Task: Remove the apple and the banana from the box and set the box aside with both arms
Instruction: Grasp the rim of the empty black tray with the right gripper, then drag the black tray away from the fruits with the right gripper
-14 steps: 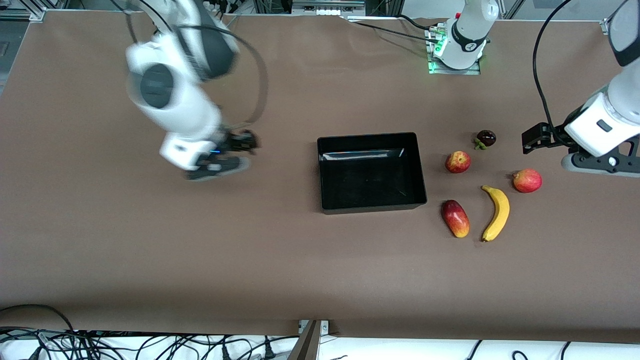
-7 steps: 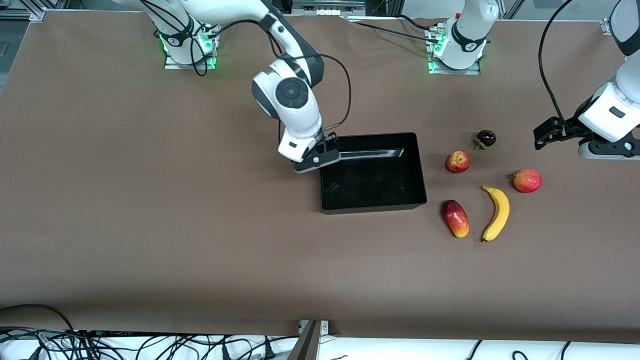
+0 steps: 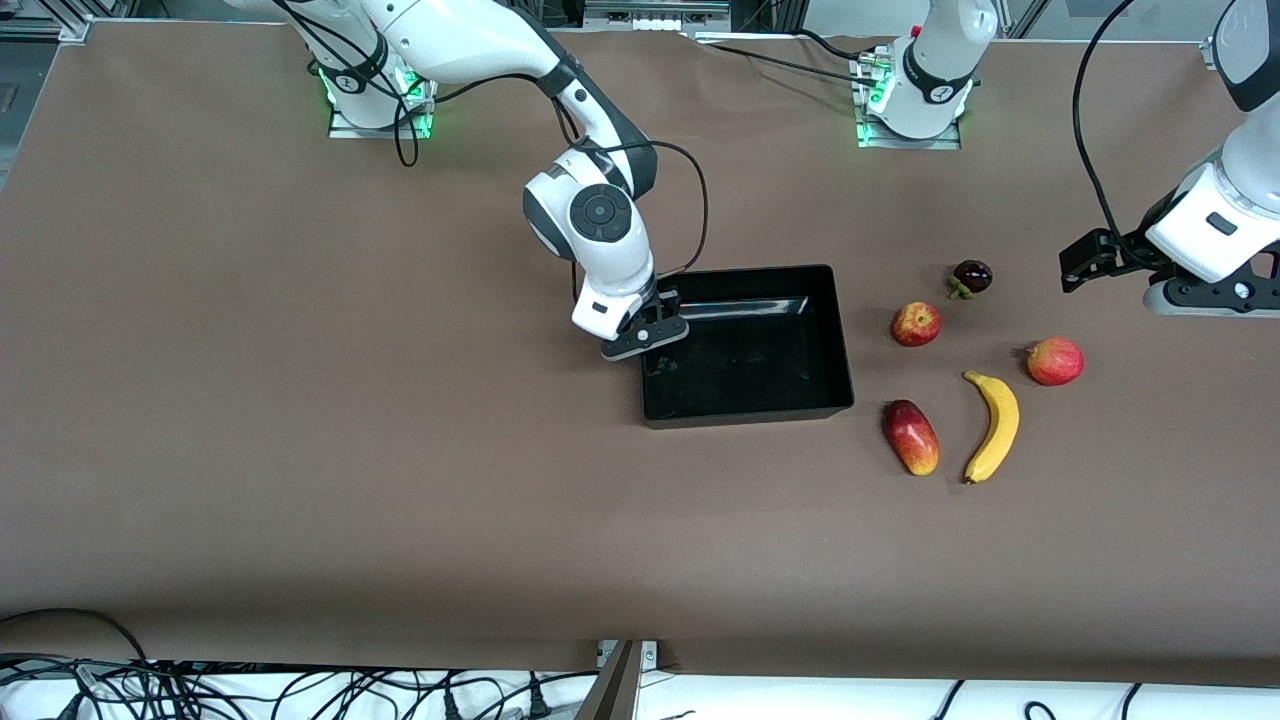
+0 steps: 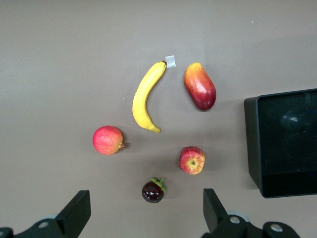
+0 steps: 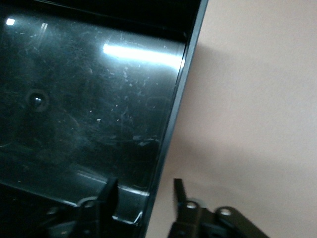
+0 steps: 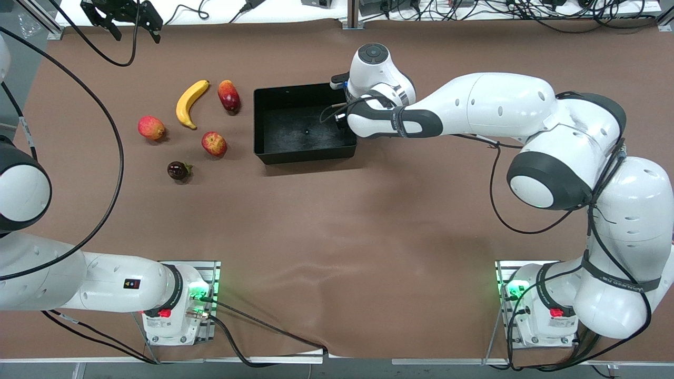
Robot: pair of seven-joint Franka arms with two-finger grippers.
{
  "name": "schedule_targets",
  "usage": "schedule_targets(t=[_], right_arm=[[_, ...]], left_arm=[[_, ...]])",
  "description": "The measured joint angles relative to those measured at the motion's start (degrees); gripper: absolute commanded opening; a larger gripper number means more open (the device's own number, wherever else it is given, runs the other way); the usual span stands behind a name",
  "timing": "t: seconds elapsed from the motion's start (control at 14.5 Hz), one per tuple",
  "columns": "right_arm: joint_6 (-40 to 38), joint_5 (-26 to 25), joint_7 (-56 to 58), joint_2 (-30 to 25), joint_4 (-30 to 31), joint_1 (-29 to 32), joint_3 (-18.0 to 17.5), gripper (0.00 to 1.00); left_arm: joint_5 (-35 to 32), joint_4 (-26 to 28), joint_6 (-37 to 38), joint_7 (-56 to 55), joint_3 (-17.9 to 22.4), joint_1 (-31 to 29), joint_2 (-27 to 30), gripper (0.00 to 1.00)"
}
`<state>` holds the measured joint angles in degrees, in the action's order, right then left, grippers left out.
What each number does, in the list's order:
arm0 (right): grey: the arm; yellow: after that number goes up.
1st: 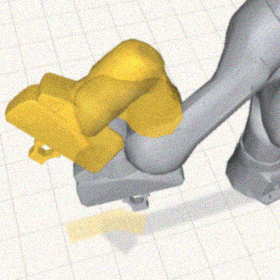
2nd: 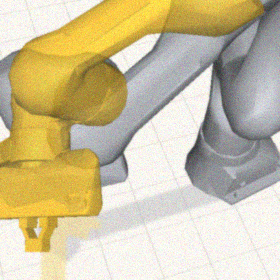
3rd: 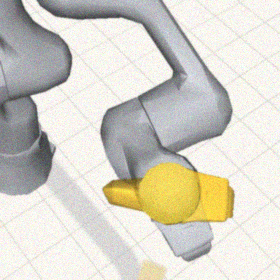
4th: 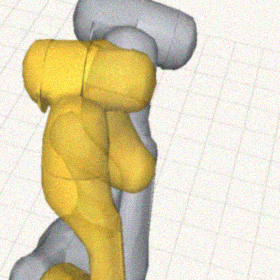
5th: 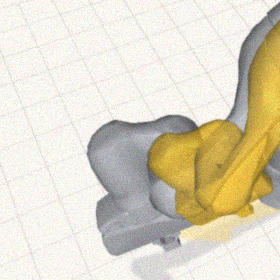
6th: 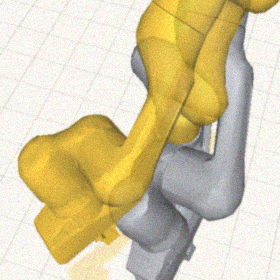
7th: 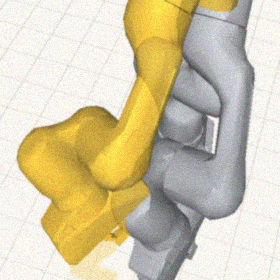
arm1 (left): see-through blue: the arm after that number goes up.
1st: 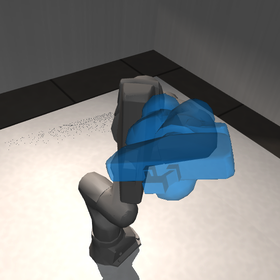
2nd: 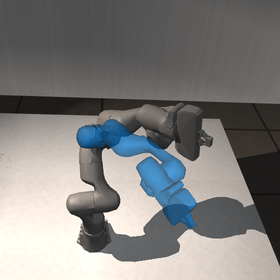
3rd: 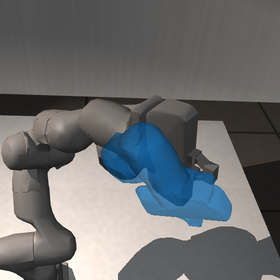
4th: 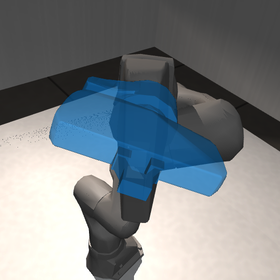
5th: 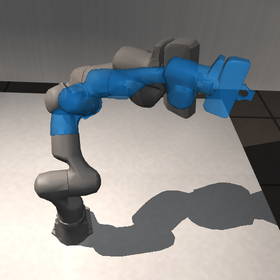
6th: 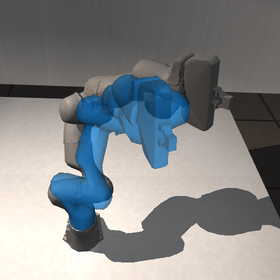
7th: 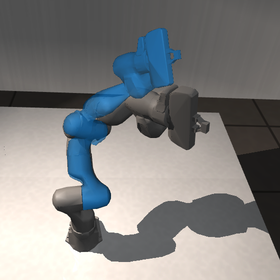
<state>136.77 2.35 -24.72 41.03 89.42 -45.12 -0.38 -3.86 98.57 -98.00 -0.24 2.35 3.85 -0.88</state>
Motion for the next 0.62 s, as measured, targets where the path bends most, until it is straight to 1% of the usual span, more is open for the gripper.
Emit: schedule_targets(t=[0.14, 0.34, 0.48, 0.62], right_arm=[[-0.01, -2.77, -0.01, 0.01, -0.31, -0.05, 0.0, 0.0], [-0.27, -3.18, -0.26, -0.07, -1.32, 0.05, 0.69, 0.0], [-3.04, -3.18, 0.38, -0.61, -2.18, 0.66, 1.29, 0.0], [-8.2, -3.19, 0.57, -1.98, -4.4, 2.56, 1.96, 0.0]], left_arm=[[0.46, -0.26, 0.17, 0.0, -0.1, 0.09, 0.0, 1.0], [0.61, -0.99, 0.75, 0.0, -0.2, 0.31, 0.0, 1.0], [0.62, -1.09, 1.1, 0.0, -0.22, 0.32, 0.0, 1.0], [0.62, -1.14, 1.18, 0.0, -0.29, 0.37, 0.0, 1.0]])
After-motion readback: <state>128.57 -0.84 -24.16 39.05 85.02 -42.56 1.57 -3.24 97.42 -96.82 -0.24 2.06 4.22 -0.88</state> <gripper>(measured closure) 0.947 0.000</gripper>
